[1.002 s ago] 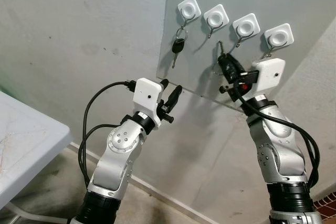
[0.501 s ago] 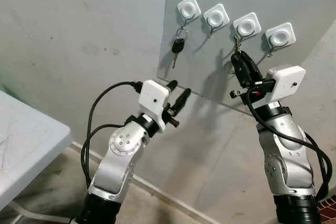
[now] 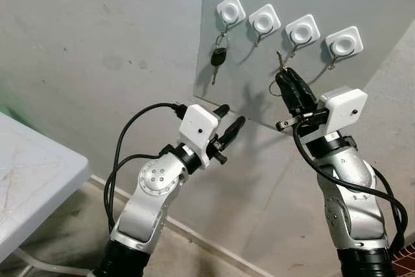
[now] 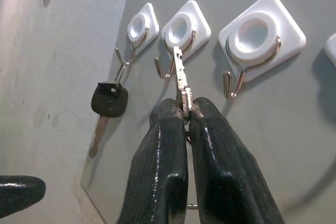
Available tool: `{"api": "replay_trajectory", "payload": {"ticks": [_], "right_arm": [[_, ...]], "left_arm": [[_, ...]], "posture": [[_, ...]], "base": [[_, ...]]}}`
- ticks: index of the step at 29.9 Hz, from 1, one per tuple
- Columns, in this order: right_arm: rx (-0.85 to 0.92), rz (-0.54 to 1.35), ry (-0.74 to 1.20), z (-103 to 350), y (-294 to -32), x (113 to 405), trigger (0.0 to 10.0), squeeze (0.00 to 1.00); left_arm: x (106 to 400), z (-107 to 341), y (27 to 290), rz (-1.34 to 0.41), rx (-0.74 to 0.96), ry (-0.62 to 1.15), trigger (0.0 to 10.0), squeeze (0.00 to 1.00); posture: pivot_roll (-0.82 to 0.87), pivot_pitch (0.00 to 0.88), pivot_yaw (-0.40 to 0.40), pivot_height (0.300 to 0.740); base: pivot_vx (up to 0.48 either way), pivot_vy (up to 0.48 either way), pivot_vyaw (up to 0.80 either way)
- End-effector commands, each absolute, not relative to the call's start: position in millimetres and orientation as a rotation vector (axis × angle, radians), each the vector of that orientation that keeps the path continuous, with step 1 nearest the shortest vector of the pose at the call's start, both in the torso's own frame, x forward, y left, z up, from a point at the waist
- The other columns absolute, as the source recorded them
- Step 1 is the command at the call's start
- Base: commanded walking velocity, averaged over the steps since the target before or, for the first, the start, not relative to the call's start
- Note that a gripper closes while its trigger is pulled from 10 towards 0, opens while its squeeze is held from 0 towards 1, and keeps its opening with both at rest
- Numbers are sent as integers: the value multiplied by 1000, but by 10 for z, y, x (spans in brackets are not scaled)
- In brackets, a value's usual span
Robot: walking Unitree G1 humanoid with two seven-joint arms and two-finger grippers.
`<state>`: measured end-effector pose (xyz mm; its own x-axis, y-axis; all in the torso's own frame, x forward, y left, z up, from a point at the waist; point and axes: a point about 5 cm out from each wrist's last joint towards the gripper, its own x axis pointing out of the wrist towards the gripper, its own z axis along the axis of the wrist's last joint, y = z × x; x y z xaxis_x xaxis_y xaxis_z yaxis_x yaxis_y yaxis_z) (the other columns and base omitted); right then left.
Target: Hang keys on a hook
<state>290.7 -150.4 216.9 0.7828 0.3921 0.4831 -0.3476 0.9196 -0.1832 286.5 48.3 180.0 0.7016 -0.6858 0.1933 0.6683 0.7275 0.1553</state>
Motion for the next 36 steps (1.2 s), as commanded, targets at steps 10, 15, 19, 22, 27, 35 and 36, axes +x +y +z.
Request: {"api": "replay_trajectory", "payload": {"ticks": [10, 15, 19, 22, 27, 35, 36], "right_arm": [[-90, 351, -674, 2486, -1564, 2931, 10000, 0], [-80, 330, -694, 2538, -1571, 2952, 10000, 0], [-81, 314, -707, 2575, -1570, 2970, 10000, 0], [-71, 301, -706, 2587, -1571, 2986, 10000, 0], [-62, 276, -700, 2593, -1569, 3010, 10000, 0], [-80, 186, -660, 2555, -1605, 3061, 10000, 0], [-90, 165, -655, 2545, -1614, 3064, 10000, 0]], "left_arm": [[2847, 1892, 438, -770, 94, -291, 10000, 0], [2846, 1885, 440, -766, 93, -289, 10000, 0], [2844, 1885, 438, -764, 91, -287, 10000, 0], [2840, 1883, 438, -763, 91, -287, 10000, 0], [2835, 1878, 436, -762, 91, -285, 10000, 0], [2838, 1884, 437, -760, 89, -286, 10000, 0], [2838, 1884, 437, -760, 89, -286, 10000, 0]], "posture": [[113, 0, -89, 736], [113, 0, -89, 736], [116, 0, -92, 736], [120, 0, -93, 736], [122, 0, -93, 736], [124, 0, -94, 736], [125, 0, -94, 736]], "base": [[0, 0, 0], [0, 0, 0], [0, 0, 0], [0, 0, 0], [0, 0, 0], [0, 0, 0], [0, 0, 0]]}}
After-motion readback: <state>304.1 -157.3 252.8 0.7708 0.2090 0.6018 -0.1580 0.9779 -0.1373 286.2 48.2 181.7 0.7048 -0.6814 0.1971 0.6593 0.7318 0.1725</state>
